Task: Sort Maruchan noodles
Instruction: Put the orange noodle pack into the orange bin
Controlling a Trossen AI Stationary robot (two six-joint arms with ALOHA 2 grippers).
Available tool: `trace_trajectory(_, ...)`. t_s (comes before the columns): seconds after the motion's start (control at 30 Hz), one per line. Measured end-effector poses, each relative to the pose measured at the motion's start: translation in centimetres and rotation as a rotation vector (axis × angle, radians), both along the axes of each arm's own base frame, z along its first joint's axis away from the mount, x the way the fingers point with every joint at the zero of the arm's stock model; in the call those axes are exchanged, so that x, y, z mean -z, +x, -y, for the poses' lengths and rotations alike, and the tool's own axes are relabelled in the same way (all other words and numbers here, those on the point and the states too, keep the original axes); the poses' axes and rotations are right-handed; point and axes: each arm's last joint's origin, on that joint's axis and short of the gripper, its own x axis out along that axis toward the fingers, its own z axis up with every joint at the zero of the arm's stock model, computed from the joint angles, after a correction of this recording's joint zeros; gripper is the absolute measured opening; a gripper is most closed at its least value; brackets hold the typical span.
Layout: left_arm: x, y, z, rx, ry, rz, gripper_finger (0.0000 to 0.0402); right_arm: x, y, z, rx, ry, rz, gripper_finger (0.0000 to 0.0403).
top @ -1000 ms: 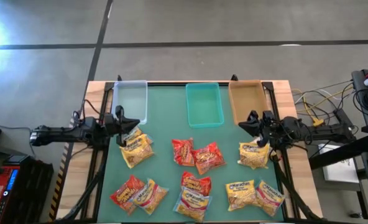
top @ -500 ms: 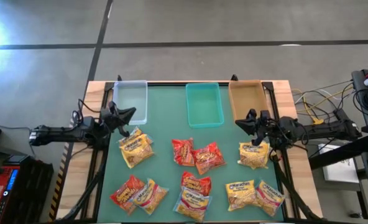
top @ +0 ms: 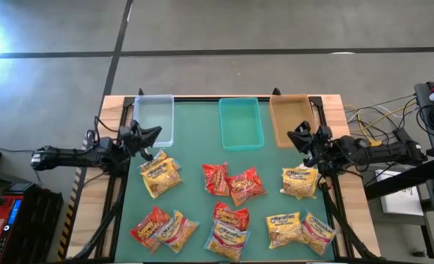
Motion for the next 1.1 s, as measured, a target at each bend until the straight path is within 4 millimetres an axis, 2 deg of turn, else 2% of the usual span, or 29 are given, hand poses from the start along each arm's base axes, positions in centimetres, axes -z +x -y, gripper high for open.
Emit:
trace_trajectory(0.13, -0.3, 0.1, 0.0, 0.005, 0.041, 0.005, 0.0000, 0.1, 0.5, 0.0, -0.005, 0.010, -0.032, 0.0018)
trace_trajectory(0.3, -1.8, -0.2, 0.0, -0.007, 0.069, 0.089, 0.0000, -1.8, 1.6, 0.0, -0.004, -0.015, -0.068, 0.0018)
trace_trajectory(0.43, -3.3, 0.1, 0.0, -0.005, 0.070, 0.037, 0.0000, -3.9, 3.0, -0.1, -0.015, -0.059, -0.238, 0.0018)
trace_trajectory(0.57, -3.7, 0.8, 0.0, 0.018, 0.000, -0.040, 0.0000, -4.8, 3.7, -0.1, -0.022, -0.053, -0.442, 0.0018)
trace_trajectory(0.73, -1.9, 2.4, 0.1, 0.086, -0.190, -0.089, 0.0000, -4.2, 4.7, -0.1, -0.060, 0.059, -0.521, 0.0018)
trace_trajectory(0.87, -0.8, 3.7, 0.2, 0.119, -0.274, -0.144, 0.0000, -3.1, 5.5, -0.2, -0.090, 0.166, -0.577, 0.0018)
trace_trajectory(1.0, -1.0, 5.1, 0.2, 0.115, -0.297, -0.193, 0.0000, -1.8, 6.2, -0.2, -0.085, 0.225, -0.698, 0.0018)
trace_trajectory(1.1, -1.1, 6.3, 0.2, 0.122, -0.310, -0.239, 0.0000, -1.8, 6.8, -0.2, -0.079, 0.255, -0.749, 0.0018)
